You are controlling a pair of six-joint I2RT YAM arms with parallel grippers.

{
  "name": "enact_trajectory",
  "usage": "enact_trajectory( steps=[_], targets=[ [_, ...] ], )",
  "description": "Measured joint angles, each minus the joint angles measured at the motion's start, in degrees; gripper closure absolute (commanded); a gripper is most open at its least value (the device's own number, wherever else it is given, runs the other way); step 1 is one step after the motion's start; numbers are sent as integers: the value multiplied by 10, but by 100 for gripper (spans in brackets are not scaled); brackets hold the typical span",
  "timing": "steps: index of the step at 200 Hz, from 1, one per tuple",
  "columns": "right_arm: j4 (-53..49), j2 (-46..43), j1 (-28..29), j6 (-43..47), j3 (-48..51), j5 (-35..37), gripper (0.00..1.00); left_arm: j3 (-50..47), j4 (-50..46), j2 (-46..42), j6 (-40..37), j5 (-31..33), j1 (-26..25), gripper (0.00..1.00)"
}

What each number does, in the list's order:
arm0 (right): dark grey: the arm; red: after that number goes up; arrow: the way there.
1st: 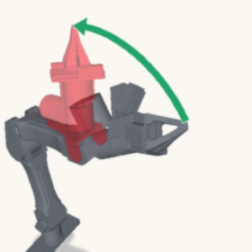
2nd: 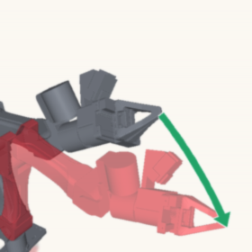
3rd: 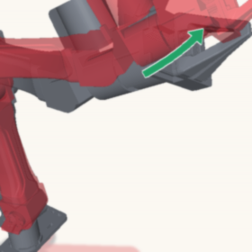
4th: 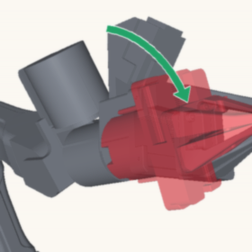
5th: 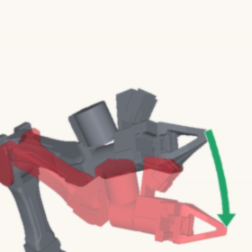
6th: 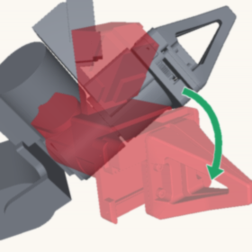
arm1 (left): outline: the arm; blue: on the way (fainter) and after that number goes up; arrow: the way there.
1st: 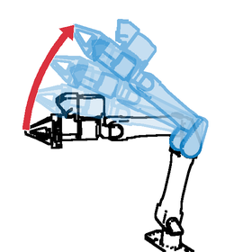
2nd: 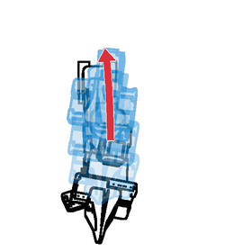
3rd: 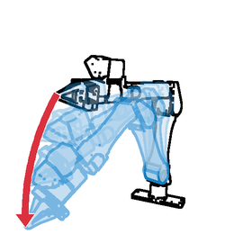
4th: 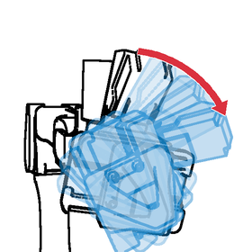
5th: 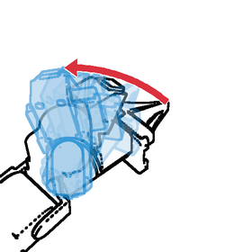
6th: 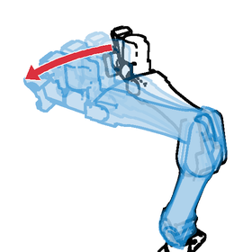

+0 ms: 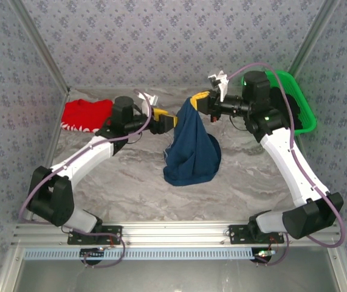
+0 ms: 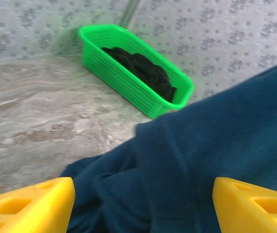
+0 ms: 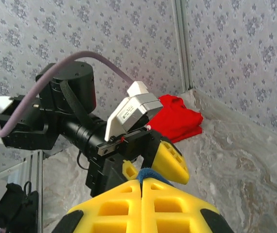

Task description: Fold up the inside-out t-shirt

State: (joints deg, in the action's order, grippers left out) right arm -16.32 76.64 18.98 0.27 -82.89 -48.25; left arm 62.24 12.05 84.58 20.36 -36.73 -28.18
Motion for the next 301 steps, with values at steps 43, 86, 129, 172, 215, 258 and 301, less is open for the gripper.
enact_trajectory(
  steps=[43, 86, 129, 172, 215, 258, 301],
  targets=[
    [-17, -2, -2, 13, 0, 0, 100, 24, -8, 46, -5, -48, -9, 40],
    [-17, -5, -5, 13, 0, 12, 100, 26, 3, 64, 15, -86, -16, 72],
    [-12, -9, -6, 7, 0, 39, 100, 56, 22, 64, 40, -104, -13, 100],
    [-9, -17, 0, -14, -19, 174, 100, 67, 30, 12, 75, -47, 29, 100],
    [-23, 2, 98, 16, -104, 404, 100, 145, -18, -124, 44, 49, 36, 100],
    [-2, 30, 137, 38, -161, 472, 100, 226, -61, -214, -23, 109, 29, 100],
    [-15, 44, 130, 51, -185, 455, 100, 234, -108, -198, -56, 138, 24, 100]
  ],
)
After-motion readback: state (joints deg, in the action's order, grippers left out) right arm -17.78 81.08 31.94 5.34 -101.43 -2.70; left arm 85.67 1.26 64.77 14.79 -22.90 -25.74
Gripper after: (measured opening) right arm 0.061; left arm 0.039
